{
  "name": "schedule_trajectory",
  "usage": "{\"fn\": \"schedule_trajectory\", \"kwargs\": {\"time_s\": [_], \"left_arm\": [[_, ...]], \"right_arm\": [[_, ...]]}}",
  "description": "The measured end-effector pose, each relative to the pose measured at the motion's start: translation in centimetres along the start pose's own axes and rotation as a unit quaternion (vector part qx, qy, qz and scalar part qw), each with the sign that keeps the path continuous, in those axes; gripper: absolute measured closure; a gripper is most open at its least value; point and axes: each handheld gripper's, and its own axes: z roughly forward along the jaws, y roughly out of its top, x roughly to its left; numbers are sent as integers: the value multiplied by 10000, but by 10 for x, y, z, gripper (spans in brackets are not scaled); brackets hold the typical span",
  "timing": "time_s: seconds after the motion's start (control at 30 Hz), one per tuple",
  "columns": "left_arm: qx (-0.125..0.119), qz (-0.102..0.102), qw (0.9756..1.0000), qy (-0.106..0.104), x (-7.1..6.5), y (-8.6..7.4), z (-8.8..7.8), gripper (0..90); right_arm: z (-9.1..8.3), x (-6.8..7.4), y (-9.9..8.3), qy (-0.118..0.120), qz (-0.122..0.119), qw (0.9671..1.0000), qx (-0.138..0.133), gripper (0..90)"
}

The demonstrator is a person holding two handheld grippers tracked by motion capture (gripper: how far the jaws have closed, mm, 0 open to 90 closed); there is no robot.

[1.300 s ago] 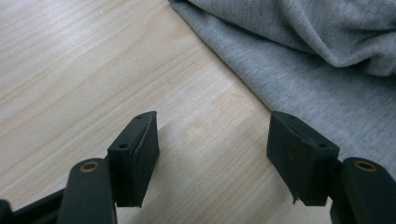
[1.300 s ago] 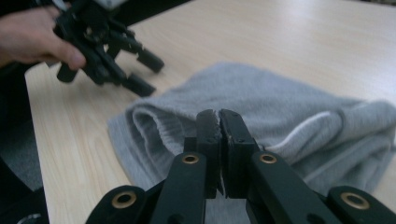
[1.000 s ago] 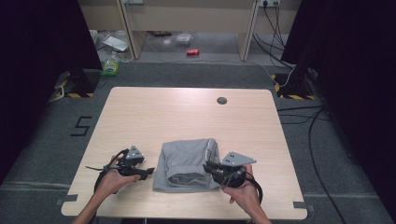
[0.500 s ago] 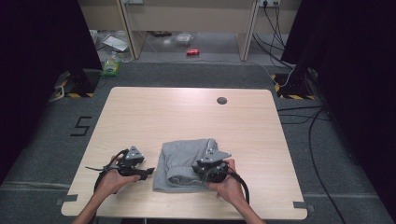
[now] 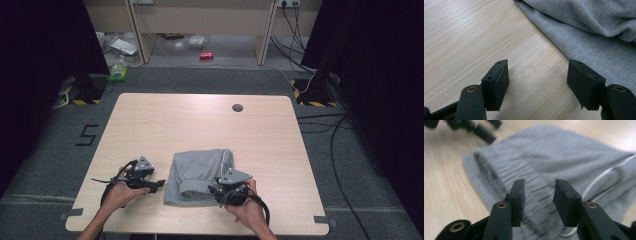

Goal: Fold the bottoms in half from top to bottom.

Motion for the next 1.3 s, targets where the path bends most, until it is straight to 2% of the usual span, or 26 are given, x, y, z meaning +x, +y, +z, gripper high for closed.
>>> {"fn": "schedule_trajectory", "kwargs": {"time_s": [0.13, 0.33, 0.53, 0.73, 0.9, 1.07, 1.3], "left_arm": [[-6, -3, 10000, 3, 0, 0, 0, 331], [-2, -12, 10000, 7, 0, 0, 0, 331], [0, -6, 10000, 2, 0, 0, 0, 331], [-6, -14, 10000, -3, 0, 0, 0, 333], [0, -12, 10000, -18, 1, 0, 0, 334], [-1, -153, 9998, -108, 4, 1, -1, 339], [-219, -353, 9991, -3, 12, 10, -1, 346]], "right_arm": [[-9, -14, 10, -113, 243, 9994, -224, 538], [-16, -34, 20, -411, 349, 9982, -278, 507], [-10, -58, 28, -612, 577, 9962, -241, 489], [1, -76, 34, -704, 736, 9947, -167, 473], [8, -85, 38, -782, 850, 9932, -116, 454], [14, -91, 38, -800, 961, 9921, -76, 434], [16, -100, 37, -862, 1073, 9905, -44, 420]]}}
